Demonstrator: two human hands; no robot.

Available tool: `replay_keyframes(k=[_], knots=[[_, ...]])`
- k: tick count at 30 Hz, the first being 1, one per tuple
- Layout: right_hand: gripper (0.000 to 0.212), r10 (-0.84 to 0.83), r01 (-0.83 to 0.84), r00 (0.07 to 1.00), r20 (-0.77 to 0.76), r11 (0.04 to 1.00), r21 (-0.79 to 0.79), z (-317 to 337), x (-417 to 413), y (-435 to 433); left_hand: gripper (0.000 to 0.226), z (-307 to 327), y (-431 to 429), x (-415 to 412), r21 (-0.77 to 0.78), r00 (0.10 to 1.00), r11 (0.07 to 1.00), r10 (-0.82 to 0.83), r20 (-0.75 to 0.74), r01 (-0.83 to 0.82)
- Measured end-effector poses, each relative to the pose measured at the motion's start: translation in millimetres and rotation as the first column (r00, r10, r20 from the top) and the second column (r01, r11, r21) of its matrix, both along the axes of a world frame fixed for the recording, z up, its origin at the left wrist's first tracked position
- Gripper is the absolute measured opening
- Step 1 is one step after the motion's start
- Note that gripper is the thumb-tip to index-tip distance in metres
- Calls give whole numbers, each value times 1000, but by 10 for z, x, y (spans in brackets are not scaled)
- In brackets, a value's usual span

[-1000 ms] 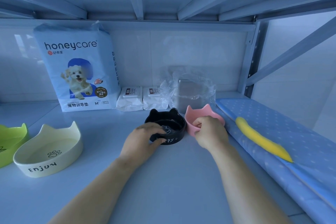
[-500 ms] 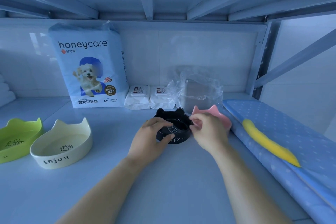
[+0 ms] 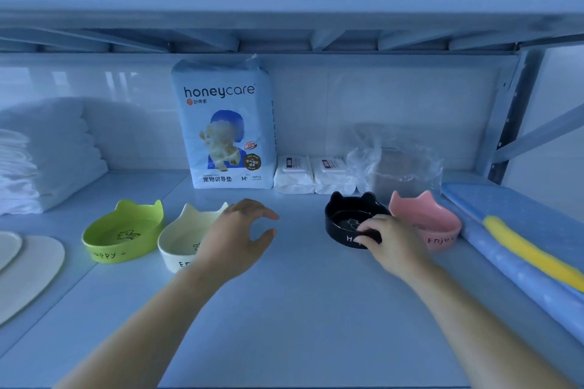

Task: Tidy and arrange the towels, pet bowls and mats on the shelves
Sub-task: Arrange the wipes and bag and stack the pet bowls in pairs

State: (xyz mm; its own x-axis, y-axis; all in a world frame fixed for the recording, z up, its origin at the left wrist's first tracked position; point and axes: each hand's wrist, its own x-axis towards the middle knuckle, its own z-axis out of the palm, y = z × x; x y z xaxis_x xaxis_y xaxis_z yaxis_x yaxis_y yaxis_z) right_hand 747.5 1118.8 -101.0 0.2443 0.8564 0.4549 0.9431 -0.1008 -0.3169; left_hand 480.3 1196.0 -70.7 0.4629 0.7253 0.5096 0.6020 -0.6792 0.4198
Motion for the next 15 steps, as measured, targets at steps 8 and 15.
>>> replay_keyframes(k=[8, 15], knots=[[23, 181, -176, 980, -81, 983, 61, 266, -716, 166, 20, 40, 289, -834, 2, 1000, 1000, 9, 11, -9], [20, 424, -424, 887, -186, 905, 40, 267, -2032, 604, 23, 67, 589, -1543, 6, 993, 999, 46, -106, -45]])
